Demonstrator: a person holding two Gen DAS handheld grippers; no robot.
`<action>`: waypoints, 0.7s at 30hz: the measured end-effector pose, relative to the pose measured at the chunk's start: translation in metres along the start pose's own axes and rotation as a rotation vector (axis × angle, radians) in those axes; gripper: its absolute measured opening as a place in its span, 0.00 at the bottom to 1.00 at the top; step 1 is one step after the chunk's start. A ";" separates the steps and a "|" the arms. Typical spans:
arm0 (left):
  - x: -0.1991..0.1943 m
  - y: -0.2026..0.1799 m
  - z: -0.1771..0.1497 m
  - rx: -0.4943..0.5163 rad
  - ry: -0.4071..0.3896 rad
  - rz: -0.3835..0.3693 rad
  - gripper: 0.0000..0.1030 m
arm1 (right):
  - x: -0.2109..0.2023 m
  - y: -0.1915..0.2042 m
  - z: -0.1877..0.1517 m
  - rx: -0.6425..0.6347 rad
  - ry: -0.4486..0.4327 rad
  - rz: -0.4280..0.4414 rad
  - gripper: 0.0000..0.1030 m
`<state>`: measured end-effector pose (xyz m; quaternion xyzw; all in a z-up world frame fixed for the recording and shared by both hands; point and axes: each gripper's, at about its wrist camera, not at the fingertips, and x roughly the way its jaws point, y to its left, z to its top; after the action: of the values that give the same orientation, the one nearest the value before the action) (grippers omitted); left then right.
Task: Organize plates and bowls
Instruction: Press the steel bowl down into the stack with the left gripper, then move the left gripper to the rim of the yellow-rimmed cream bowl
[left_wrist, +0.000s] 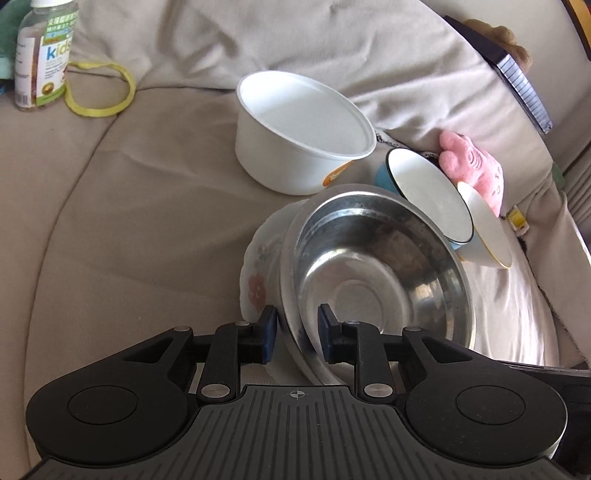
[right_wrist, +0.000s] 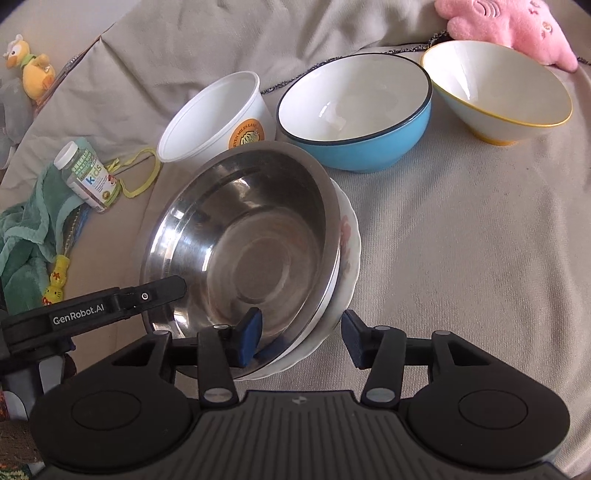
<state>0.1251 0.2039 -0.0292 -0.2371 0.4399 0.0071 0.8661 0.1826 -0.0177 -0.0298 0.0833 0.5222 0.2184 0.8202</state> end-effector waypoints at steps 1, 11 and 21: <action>0.000 -0.001 0.000 0.002 -0.007 0.003 0.25 | 0.001 -0.001 0.001 -0.004 -0.007 0.002 0.47; -0.028 -0.032 0.002 0.043 -0.163 0.134 0.30 | -0.024 -0.010 0.005 -0.111 -0.085 0.063 0.47; -0.032 -0.124 0.020 0.134 -0.221 0.104 0.30 | -0.079 -0.106 0.022 -0.088 -0.266 -0.044 0.48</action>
<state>0.1479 0.1090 0.0556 -0.1535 0.3531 0.0484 0.9216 0.2030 -0.1450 0.0060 0.0642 0.4005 0.2101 0.8896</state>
